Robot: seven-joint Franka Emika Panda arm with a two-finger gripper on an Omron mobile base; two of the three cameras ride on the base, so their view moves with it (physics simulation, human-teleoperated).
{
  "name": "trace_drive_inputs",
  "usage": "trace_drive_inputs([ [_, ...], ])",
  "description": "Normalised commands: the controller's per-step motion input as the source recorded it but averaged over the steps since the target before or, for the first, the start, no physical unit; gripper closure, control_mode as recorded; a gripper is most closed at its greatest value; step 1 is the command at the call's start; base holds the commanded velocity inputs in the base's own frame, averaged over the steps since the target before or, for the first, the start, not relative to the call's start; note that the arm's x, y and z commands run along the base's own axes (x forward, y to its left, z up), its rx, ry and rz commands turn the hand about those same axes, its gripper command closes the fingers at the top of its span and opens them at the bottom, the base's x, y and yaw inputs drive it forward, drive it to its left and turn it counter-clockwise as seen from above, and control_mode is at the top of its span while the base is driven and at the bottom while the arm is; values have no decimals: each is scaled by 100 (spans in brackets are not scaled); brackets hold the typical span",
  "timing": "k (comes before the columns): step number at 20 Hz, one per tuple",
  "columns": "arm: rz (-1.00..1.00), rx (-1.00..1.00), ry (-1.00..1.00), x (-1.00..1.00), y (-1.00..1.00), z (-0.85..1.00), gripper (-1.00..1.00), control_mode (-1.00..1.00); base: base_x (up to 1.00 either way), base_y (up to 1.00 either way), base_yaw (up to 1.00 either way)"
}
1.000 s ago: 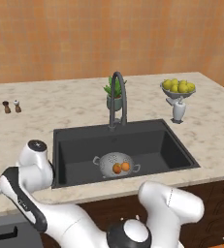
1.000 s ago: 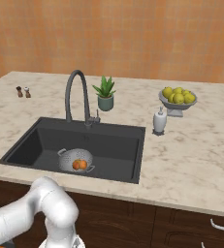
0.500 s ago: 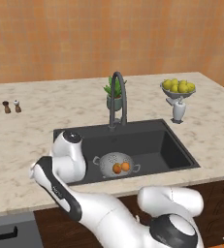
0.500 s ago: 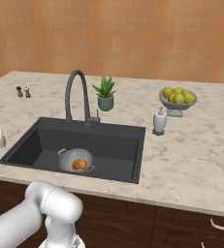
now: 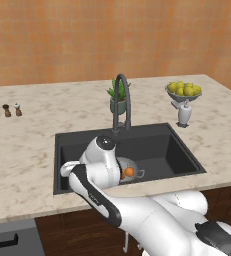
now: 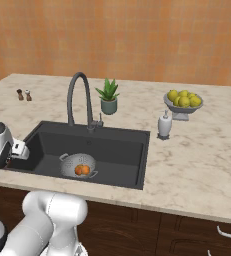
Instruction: Put the colander in the sink, put the apple, tangerine, peach in the colander, and turn on the sink faucet and pour water over the colander.
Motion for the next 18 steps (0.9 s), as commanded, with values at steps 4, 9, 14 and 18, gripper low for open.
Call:
trace_drive_inputs([
  [4, -24, 0, 0, 15, -100, 0, 100, -100, 0, 0, 0],
  [9, -25, 0, 6, 37, -95, 1, 100, -100, 0, 0, 0],
  [14, -22, 0, 24, 26, -84, 19, 100, -100, 0, 0, 0],
  [18, -20, -3, 23, 36, -48, 9, 100, -100, 0, 0, 0],
])
